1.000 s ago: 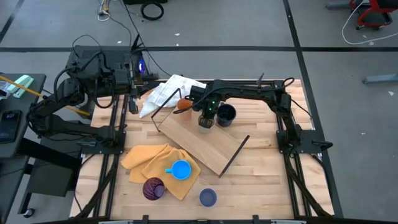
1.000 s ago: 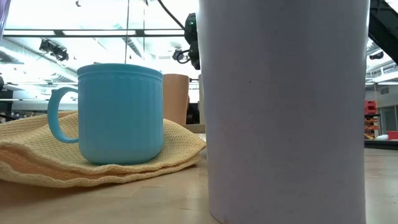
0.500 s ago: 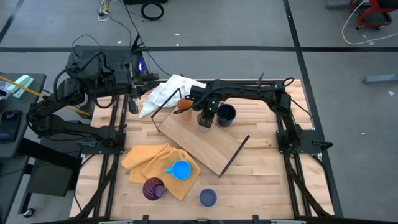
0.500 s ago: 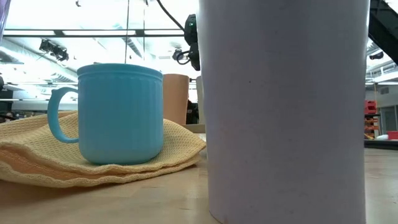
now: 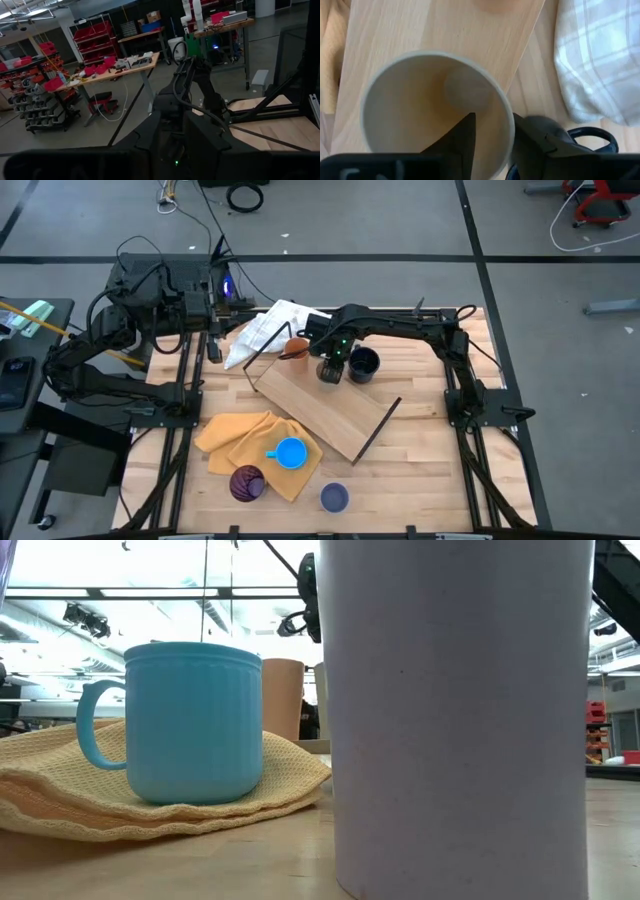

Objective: Stack small to large cups/mugs on shelf
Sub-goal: Put the white cup on the shelf

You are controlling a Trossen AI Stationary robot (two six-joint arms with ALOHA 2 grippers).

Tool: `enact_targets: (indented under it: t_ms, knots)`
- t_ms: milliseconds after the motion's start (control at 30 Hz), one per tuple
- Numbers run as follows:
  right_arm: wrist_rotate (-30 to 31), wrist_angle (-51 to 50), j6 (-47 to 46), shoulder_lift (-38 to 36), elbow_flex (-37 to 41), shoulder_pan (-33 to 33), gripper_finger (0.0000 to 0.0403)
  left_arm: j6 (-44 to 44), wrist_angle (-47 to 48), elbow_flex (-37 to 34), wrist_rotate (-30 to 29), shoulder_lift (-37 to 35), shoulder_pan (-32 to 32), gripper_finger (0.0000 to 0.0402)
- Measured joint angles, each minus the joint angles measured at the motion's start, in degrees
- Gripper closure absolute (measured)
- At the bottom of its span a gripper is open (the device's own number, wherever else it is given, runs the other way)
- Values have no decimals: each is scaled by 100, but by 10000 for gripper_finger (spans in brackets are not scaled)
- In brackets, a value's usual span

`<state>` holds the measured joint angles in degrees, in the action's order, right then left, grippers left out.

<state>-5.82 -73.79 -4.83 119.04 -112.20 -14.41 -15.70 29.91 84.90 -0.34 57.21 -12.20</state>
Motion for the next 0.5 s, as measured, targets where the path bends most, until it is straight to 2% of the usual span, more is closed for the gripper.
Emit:
enact_targets:
  t_ms: [500]
  knots:
    - [-24,-120,-129,-143,-76,-16,259,2,1,-1,-2,0,-1,306]
